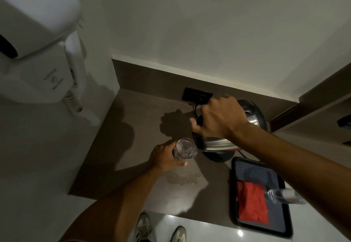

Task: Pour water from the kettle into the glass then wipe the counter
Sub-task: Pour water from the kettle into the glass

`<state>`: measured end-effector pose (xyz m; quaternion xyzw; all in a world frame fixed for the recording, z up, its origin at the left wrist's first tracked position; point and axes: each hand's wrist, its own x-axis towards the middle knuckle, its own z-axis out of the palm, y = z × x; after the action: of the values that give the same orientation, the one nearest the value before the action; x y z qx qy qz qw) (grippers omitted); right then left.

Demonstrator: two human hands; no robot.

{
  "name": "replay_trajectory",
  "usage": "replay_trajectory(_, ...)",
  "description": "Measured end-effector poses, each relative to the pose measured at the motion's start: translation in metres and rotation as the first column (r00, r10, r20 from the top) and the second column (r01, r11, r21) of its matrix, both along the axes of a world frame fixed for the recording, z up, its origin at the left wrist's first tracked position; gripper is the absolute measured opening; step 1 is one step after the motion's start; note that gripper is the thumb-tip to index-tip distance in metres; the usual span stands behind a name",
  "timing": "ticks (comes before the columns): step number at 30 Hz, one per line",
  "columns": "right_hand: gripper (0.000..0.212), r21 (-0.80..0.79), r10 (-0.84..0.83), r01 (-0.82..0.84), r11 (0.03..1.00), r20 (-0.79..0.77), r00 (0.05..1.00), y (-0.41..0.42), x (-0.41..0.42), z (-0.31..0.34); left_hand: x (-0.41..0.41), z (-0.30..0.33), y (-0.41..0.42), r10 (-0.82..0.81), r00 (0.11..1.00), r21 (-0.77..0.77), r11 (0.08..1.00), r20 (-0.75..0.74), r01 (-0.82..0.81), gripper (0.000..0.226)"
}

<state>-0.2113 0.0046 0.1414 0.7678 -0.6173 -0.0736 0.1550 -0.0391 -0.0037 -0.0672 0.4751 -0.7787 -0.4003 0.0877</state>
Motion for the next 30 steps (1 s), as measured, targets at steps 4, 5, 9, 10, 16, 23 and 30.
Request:
replay_trajectory(4,0.058,-0.064,-0.001,0.004,0.998,0.044,0.999,0.0,-0.004,-0.004,0.0,-0.002,-0.001,-0.008,1.0,0.01,1.0,-0.001,0.008,0.082)
replay_trajectory(5,0.058,-0.073,-0.005,0.01,0.997,0.06,0.998,0.0,-0.006,-0.006,0.0,-0.002,-0.001,-0.007,1.0,0.012,1.0,-0.002,0.007,0.082)
replay_trajectory(9,0.058,-0.061,-0.056,0.065,0.996,0.145,0.988,0.006,-0.014,-0.016,-0.001,-0.003,-0.002,-0.024,1.0,0.032,0.999,-0.005,0.024,0.085)
replay_trajectory(10,0.058,-0.068,-0.07,0.082,0.994,0.164,0.984,0.009,-0.017,-0.019,0.0,-0.003,-0.002,-0.025,1.0,0.034,0.999,-0.005,0.026,0.085)
replay_trajectory(16,0.052,-0.112,-0.181,0.231,0.966,0.341,0.923,0.036,-0.039,-0.04,0.001,-0.001,-0.001,-0.012,1.0,0.028,1.0,-0.022,0.013,0.093)
replay_trajectory(23,0.045,-0.103,-0.246,0.498,0.861,0.773,0.585,0.081,-0.082,-0.061,0.001,-0.003,-0.001,-0.016,0.999,0.009,1.0,-0.041,0.016,0.097)
replay_trajectory(30,0.031,-0.018,-0.143,0.706,0.708,0.975,0.168,0.106,-0.108,-0.105,-0.002,-0.006,-0.002,-0.044,0.997,-0.002,0.999,-0.065,0.044,0.094)
